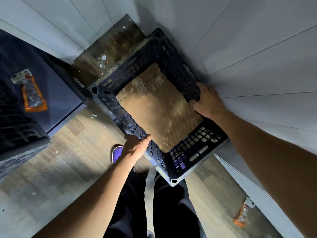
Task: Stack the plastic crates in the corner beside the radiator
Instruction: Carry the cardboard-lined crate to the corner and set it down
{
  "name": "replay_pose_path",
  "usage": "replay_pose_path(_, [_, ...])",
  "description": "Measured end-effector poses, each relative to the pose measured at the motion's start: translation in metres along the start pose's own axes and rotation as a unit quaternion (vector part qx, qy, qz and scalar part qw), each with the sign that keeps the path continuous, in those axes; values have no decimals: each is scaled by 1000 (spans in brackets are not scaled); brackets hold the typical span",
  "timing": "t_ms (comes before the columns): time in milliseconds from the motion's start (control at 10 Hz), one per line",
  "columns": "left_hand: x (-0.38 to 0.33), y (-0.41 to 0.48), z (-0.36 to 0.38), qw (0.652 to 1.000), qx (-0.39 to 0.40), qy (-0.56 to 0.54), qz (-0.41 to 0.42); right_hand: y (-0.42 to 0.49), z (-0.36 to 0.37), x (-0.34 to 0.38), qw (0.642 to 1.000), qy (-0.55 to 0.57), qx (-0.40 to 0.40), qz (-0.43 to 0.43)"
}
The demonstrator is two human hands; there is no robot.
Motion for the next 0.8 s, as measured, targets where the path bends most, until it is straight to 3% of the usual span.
replay_pose_path(100, [-6, 3, 14, 998, 47, -51, 3, -2, 1, -2, 999, -29, 20, -4])
replay_pose_path(300, [-5, -8, 13, 1000, -4, -31, -4, -21, 8, -1, 996, -78, 36, 15])
replay_pose_path(400, [-3, -12, -3, 991, -126, 33, 33, -41, 12, 4, 997, -69, 43, 19])
replay_pose_path(500, [-18, -35, -22, 974, -180, 105, 89, -62, 15, 12, 997, -50, 50, 18])
replay_pose_path(800, [-51, -97, -46, 939, -139, 198, 243, -138, 21, 28, 994, 5, 75, 78])
Point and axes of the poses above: each hand's wrist, its own y-axis towards the middle knuckle, its own z-axis out of the palm, x = y × z, the point moved 6 cm from there along y, towards the middle knuckle, and after that the axes turned 3 degrees about y, right-handed, at the moved point
